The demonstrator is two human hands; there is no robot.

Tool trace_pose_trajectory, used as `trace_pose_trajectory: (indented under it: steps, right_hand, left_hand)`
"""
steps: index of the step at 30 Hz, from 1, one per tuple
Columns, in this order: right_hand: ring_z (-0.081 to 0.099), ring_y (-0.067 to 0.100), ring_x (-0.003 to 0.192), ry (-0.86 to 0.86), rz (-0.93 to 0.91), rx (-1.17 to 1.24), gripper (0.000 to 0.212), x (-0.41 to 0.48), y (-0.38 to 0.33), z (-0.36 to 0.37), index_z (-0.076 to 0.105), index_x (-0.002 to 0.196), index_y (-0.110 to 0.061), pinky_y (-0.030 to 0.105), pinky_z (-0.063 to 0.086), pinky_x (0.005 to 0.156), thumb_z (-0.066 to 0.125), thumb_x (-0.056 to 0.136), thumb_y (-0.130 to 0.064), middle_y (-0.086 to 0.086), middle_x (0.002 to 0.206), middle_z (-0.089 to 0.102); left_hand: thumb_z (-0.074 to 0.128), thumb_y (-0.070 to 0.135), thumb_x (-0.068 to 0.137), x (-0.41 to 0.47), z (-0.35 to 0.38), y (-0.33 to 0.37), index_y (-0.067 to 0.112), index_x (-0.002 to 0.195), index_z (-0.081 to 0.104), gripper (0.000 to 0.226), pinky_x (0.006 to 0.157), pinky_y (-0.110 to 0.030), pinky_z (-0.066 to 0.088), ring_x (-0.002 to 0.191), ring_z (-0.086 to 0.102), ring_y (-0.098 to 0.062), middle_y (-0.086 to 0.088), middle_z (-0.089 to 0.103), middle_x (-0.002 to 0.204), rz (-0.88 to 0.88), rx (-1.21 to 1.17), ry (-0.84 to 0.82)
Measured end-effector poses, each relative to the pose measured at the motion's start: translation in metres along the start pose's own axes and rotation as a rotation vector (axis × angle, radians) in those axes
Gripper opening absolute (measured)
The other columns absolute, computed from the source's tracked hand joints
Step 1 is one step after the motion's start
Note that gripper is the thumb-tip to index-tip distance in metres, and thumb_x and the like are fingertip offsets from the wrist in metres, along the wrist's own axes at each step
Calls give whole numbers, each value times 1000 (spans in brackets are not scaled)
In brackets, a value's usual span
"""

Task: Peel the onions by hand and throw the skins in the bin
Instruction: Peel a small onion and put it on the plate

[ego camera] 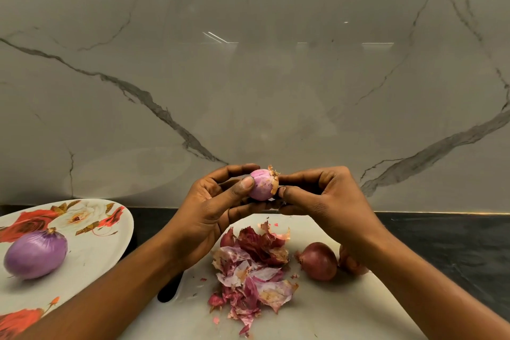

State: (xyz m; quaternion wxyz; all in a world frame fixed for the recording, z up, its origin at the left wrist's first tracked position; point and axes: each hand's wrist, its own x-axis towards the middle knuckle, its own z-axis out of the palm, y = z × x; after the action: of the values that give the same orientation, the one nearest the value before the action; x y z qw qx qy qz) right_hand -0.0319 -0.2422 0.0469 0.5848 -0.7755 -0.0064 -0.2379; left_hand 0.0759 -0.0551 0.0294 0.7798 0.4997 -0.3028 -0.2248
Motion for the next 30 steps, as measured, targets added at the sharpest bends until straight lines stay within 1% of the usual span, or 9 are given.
trace_pose_trajectory:
  steps: [3,6,12,16,19,22,27,30]
  right_hand:
    - [80,25,83,11,32,27,10,1,-1,-2,82,99,-10,32,66,73,77,91,-8,9,88,81]
    - [80,25,81,3,40,8,13,0,0,-2,82,99,-5,30,66,72,81,88,-12,10,84,81]
    - [80,20,79,-7,13,-60,17,0,2,-1,82,103,-9,27,64,70,82,87,-12,3,85,82]
    - [80,19,78,6,9,-81,12,0,2,-2,82,100,-8,26,64,69,80,89,-11,4,84,81]
    - [79,18,77,6,2,-115,8,0,2,-2,82,98,-8,25,63,68,78,91,-10,5,83,81]
    - [79,18,75,1,2,-136,5,0,2,-1,81,95,-9,23,62,67,77,92,-9,4,81,80]
    - [79,17,74,42,2,-139,4,1,1,-3,80,92,-8,22,61,65,76,92,-7,6,80,80]
    - [79,18,74,75,7,-131,6,1,0,-4,80,90,-8,23,62,66,76,93,-5,7,80,80]
  left_hand:
    - [68,12,86,0,0,2,6,132,62,47,81,-32,65,109,74,-41,-18,74,125,23,-18,18]
    - [70,10,84,1,-1,3,7,133,59,50,84,-34,65,110,74,-40,-16,74,124,53,-15,39]
    - [78,11,76,0,0,-1,8,126,63,52,84,-34,65,113,74,-36,-15,73,123,51,54,31]
    - [80,12,73,0,1,0,8,125,64,54,86,-37,65,111,74,-38,-16,73,124,41,64,24]
    - [79,9,74,-1,1,0,8,126,62,54,86,-37,65,109,75,-40,-15,73,124,28,64,12]
    - [78,4,75,-1,2,-1,8,125,62,53,83,-36,65,107,76,-38,-14,74,121,15,64,9]
    - [73,11,82,-2,2,1,9,129,61,49,84,-35,65,108,74,-42,-16,74,122,-7,48,-12]
    - [70,13,86,-2,3,2,9,131,62,46,82,-34,65,106,75,-42,-18,73,124,-25,24,-15]
